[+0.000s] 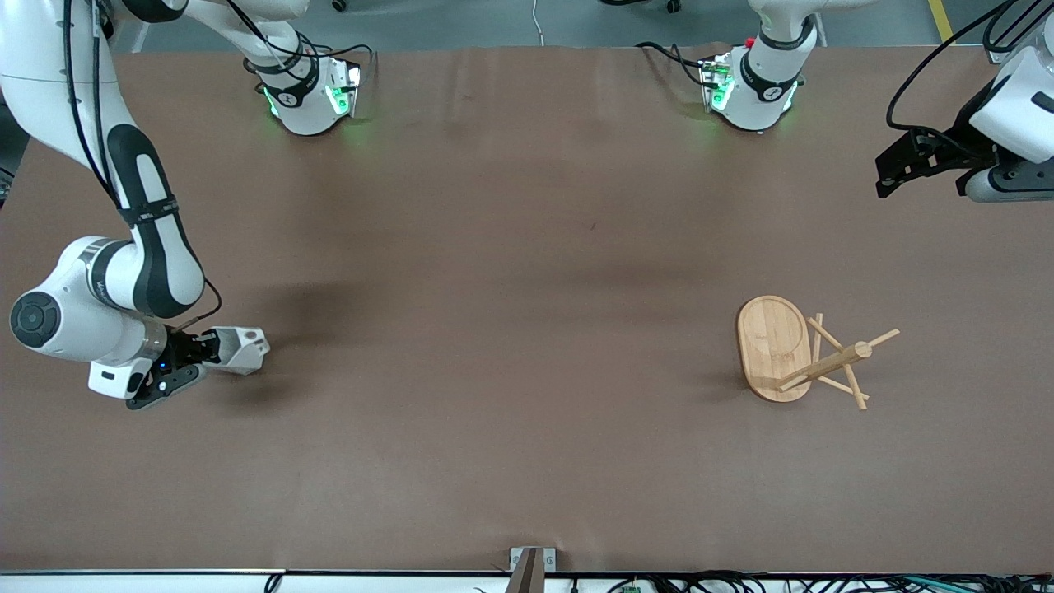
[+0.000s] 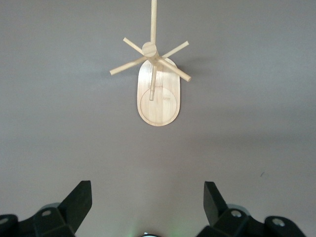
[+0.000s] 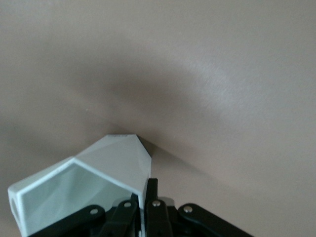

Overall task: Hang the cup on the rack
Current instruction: 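Lift the white cup with the right gripper toward the table middle, then hold the cup out while the left gripper reaches and grasps it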

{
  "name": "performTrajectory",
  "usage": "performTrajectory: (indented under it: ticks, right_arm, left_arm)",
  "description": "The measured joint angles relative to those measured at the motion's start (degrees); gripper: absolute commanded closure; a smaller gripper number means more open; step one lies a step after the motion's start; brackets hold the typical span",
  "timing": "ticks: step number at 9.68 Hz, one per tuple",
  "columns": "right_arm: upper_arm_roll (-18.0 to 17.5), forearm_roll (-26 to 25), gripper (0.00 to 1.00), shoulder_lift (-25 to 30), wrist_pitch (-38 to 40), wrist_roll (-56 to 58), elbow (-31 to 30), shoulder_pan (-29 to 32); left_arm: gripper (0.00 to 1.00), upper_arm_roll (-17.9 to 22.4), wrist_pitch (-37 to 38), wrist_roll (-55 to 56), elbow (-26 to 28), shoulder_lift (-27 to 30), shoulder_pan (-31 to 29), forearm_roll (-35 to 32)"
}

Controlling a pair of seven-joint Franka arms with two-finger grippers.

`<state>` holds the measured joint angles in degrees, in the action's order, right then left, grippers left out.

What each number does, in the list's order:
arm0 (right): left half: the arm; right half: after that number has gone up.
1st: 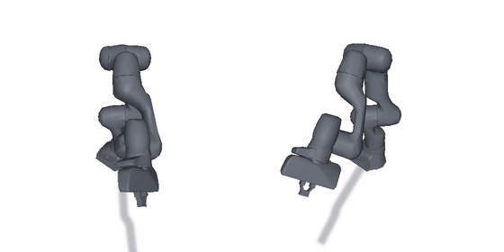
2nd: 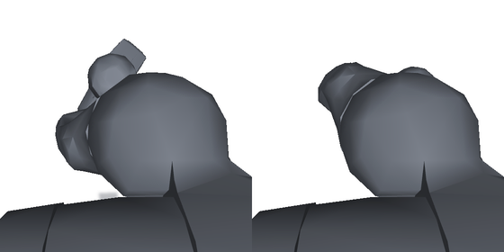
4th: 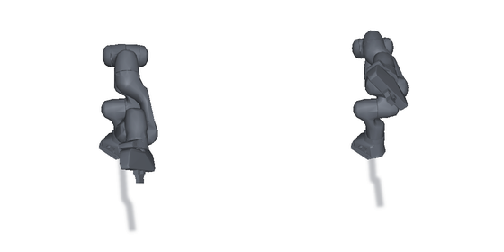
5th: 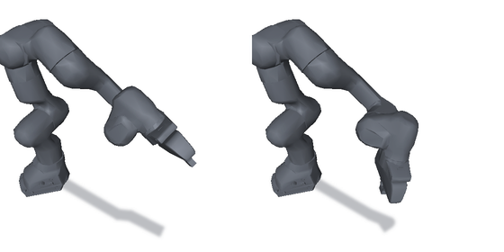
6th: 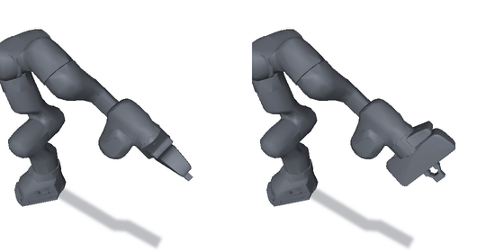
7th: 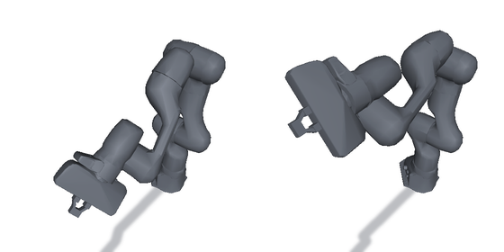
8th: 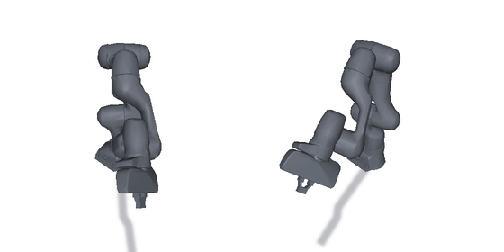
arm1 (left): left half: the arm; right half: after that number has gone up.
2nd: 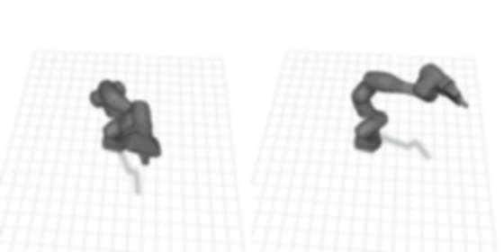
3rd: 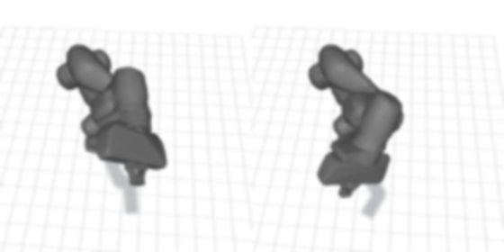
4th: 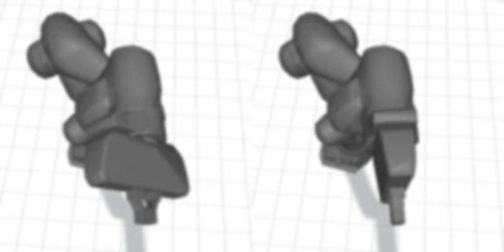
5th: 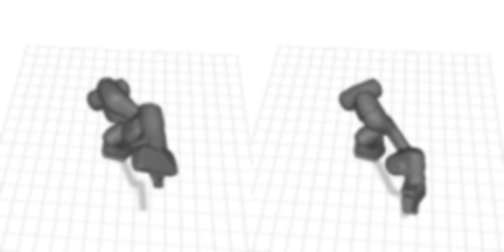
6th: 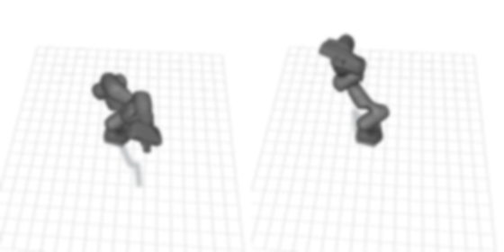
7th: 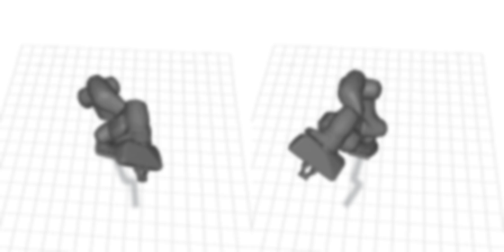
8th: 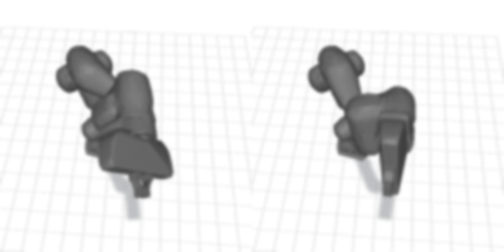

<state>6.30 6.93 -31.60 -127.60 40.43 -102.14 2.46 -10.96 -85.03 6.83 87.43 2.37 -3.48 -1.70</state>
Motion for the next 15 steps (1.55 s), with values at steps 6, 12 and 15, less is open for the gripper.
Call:
performTrajectory:
  ticks: [6, 12, 15]
  right_arm:
    - [-9.53, 11.33, 1.00, 9.09, 8.19, -18.92, 1.29, -0.86]
    - [-20.44, 40.57, 1.00, 9.18, 8.01, -29.24, 7.40, -3.03]
    - [-25.03, 55.96, 1.00, 9.04, 7.99, -29.49, 7.62, -3.47]
  left_arm:
    - [0.00, -0.02, 0.21, -0.02, -0.61, -0.62, 0.11, 0.00]
    - [0.00, -1.36, 0.70, -1.26, -0.65, -0.81, 1.44, 0.83]
    - [0.00, -6.94, 0.24, -3.18, -0.89, -1.10, 8.60, 5.23]
